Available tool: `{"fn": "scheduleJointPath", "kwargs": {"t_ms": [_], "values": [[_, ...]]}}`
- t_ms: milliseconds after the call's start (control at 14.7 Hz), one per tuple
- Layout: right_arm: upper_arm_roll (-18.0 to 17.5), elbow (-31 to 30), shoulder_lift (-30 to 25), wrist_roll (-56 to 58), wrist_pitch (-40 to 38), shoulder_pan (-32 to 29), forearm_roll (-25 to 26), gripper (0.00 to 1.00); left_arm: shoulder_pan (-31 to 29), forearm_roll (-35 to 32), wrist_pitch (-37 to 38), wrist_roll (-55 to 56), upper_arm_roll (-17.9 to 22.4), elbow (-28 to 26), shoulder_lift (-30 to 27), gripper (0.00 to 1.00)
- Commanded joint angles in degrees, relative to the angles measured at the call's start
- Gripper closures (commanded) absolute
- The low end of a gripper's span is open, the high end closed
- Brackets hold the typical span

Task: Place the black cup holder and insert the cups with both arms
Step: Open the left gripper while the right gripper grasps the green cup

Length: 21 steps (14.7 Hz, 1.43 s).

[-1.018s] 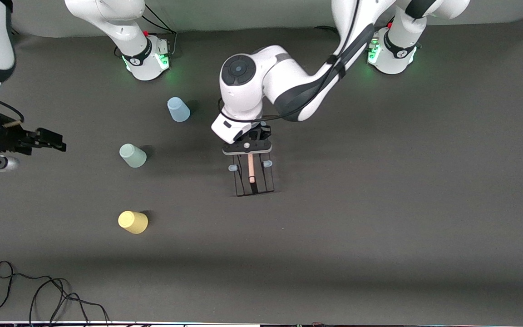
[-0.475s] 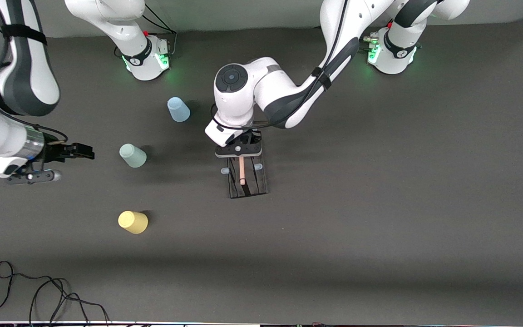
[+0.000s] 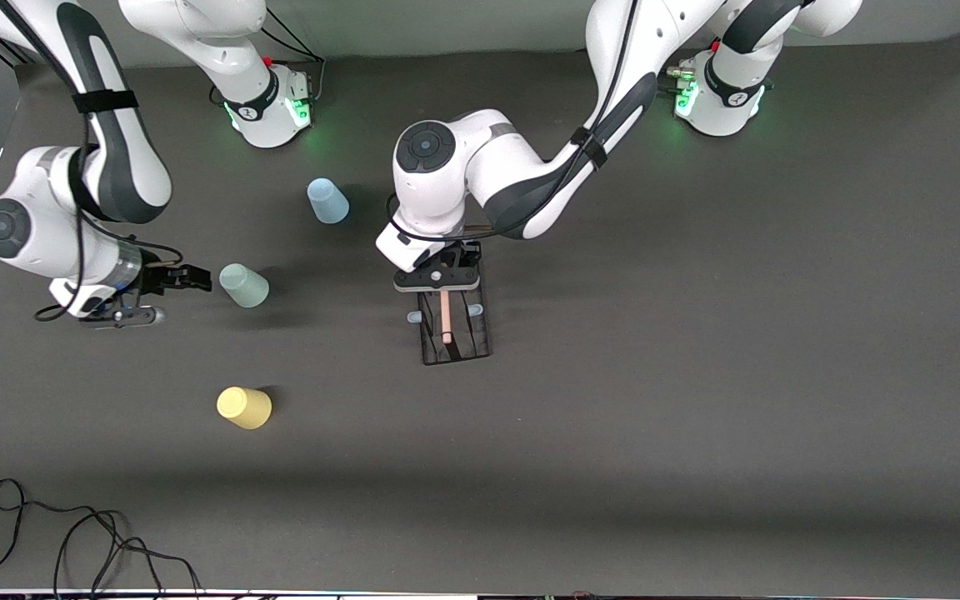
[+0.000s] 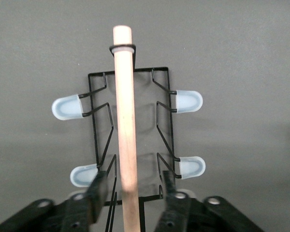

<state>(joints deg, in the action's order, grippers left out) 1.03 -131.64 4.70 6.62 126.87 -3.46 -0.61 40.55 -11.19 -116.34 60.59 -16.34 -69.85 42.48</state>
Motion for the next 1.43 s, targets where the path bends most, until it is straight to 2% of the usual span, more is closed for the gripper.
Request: {"fn": "scheduleJointPath", "kwargs": {"t_ms": [0, 136, 271, 475, 679, 882, 1086, 1154, 1289, 1357], "values": [[0.6, -6.0, -1.0, 0.7, 6.3, 0.7, -1.8, 0.00, -0.3, -0.3, 4.4, -0.1, 0.7, 0.2, -5.1, 0.00], [0.6, -6.3, 0.2, 0.1, 6.5, 1.0, -1.9, 0.00, -4.0, 1.4, 8.7, -3.2, 0.3, -0.2, -9.4, 0.00], [0.5, -6.1, 2.5, 0.0, 6.5, 1.2, -2.8, 0.00, -7.8, 7.0, 12.4, -9.3, 0.5, -2.8, -14.6, 0.00], [0.6, -6.3, 3.7, 0.0, 6.5, 3.9, -5.5, 0.00, -15.9, 10.8, 13.9, -16.4, 0.4, -12.8, -25.7, 0.00], [0.6, -6.3, 4.0, -2.0, 6.5, 5.4, -6.3, 0.01, -25.3, 15.1, 16.3, -28.6, 0.7, -24.2, -37.9, 0.00], [0.6, -6.1, 5.8, -2.8, 8.2, 6.9, -6.3, 0.05, -35.0, 15.7, 24.4, -42.3, 0.8, -25.1, -41.9, 0.00], [0.7, -5.9, 6.7, -2.0, 8.4, 6.5, -5.5, 0.05, -42.2, 15.7, 25.9, -47.7, 0.9, -25.0, -43.9, 0.00], [0.8, -5.9, 6.7, -2.0, 8.3, 6.5, -5.5, 0.12, -44.0, 15.6, 26.2, -49.1, 1.0, -25.0, -44.3, 0.00], [0.8, -5.7, 6.5, -2.7, 8.0, 6.7, -5.5, 0.40, -46.7, 15.2, 26.2, -52.0, 1.8, -24.8, -44.5, 0.00], [0.8, -5.0, 6.1, -2.8, 7.7, 6.8, -5.5, 0.53, -46.2, 15.1, 26.2, -54.2, 4.4, -24.5, -44.4, 0.00]]}}
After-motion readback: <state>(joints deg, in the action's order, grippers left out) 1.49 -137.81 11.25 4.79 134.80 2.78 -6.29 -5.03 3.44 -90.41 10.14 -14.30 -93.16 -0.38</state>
